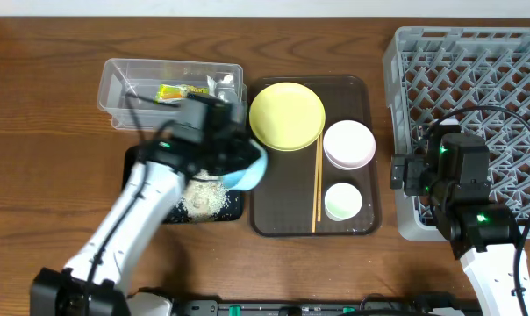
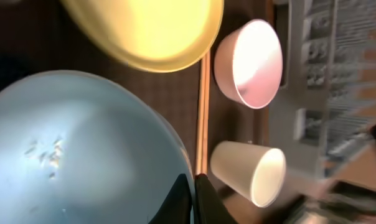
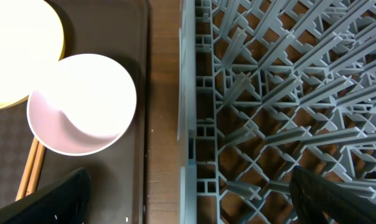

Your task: Sort waste into correct bins and load items into the dishwasher rack

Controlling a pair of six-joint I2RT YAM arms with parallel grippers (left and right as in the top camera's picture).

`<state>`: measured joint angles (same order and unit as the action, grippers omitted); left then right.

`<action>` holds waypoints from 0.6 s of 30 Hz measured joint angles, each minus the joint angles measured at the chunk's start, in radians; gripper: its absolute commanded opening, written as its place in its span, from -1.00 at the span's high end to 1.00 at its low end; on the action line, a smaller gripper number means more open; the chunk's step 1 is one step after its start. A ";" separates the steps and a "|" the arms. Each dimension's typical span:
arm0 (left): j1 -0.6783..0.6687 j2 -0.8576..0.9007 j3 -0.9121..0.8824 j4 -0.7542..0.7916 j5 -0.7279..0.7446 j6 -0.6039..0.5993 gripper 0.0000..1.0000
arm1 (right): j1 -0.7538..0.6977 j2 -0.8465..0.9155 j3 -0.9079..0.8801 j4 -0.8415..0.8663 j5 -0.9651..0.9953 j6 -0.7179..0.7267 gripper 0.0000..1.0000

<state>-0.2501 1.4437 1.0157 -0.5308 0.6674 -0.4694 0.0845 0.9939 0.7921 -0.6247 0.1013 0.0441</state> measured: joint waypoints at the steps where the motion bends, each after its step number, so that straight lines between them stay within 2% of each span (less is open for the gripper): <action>1: 0.050 0.010 0.000 -0.008 0.064 0.003 0.88 | 0.000 0.000 0.000 0.000 0.000 0.000 -0.99; 6: 0.252 0.089 -0.012 -0.011 0.394 0.007 0.88 | 0.000 0.000 0.000 0.000 0.000 0.000 -0.98; 10: 0.357 0.180 -0.021 -0.014 0.652 0.008 0.88 | 0.000 0.000 0.000 0.000 0.000 0.000 -0.98; 13: 0.410 0.230 -0.024 -0.028 0.759 -0.005 0.88 | 0.000 0.000 0.000 0.000 0.000 0.000 -0.98; 18: 0.466 0.250 -0.024 -0.030 0.836 -0.022 0.88 | 0.000 0.000 0.000 -0.001 0.000 0.000 -0.99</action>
<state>0.2157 1.6939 0.9913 -0.5610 1.5036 -0.4915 0.0845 0.9939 0.7921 -0.6254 0.1013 0.0441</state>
